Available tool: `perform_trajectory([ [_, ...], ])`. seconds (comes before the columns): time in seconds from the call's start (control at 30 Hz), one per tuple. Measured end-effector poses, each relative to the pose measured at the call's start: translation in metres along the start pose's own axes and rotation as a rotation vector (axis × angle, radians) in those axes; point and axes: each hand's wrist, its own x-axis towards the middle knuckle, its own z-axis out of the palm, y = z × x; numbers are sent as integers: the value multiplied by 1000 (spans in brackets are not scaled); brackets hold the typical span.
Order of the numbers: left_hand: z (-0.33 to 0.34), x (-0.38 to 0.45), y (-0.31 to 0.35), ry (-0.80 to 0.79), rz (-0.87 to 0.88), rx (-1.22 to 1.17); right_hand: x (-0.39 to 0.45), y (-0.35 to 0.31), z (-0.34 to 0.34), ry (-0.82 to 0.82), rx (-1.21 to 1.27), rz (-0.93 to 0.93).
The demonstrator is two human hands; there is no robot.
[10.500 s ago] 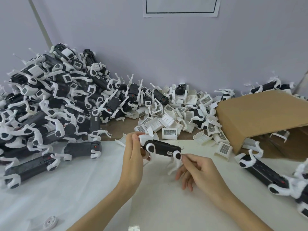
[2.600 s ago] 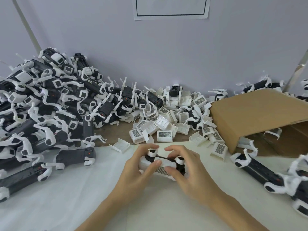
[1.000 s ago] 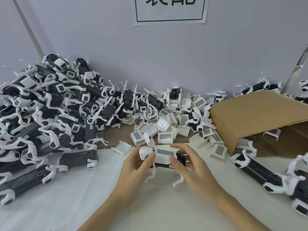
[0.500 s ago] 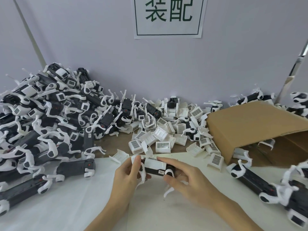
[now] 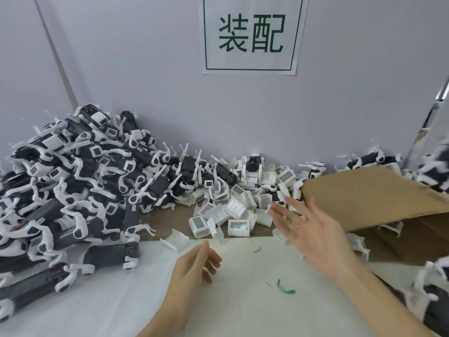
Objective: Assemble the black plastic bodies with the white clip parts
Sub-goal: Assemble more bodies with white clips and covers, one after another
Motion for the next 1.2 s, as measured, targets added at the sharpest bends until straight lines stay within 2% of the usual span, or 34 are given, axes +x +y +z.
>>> perform_trajectory([
  [0.17, 2, 3, -5, 34, 5, 231, -8, 52, -2, 86, 13, 160],
  [0.27, 8, 18, -4, 74, 37, 432, -9, 62, -2, 74, 36, 207],
  [0.37, 11, 59, 9, 95, 309, 763, -6, 65, -4, 84, 50, 219],
  [0.43, 10, 108, 22, 112, 446, 1064, -4, 67, -4, 89, 56, 220],
  [0.53, 6, 184, 47, 226, 436, 1530, -1, 66, -5, 98, 65, 208],
  [0.6, -2, 221, 55, 287, 321, 1672, -1, 65, -6, 88, 69, 204],
  [0.67, -10, 241, 55, 285, 199, 1672, 0, 66, -6, 80, 54, 202],
  [0.73, -13, 247, 50, 291, 175, 1598, 1, 67, -7, 73, 37, 194],
  [0.87, -21, 229, 50, 326, 314, 1449, 1, 68, -9, 71, 43, 203],
  [0.97, -30, 201, 63, 328, 489, 1297, 1, 67, -8, 89, 47, 203],
  [1.07, -31, 158, 74, 234, 648, 1117, -2, 67, -6, 91, 39, 195],
  [1.2, -16, 82, 61, 21, 593, 768, -15, 61, 4, 58, 20, 171],
])
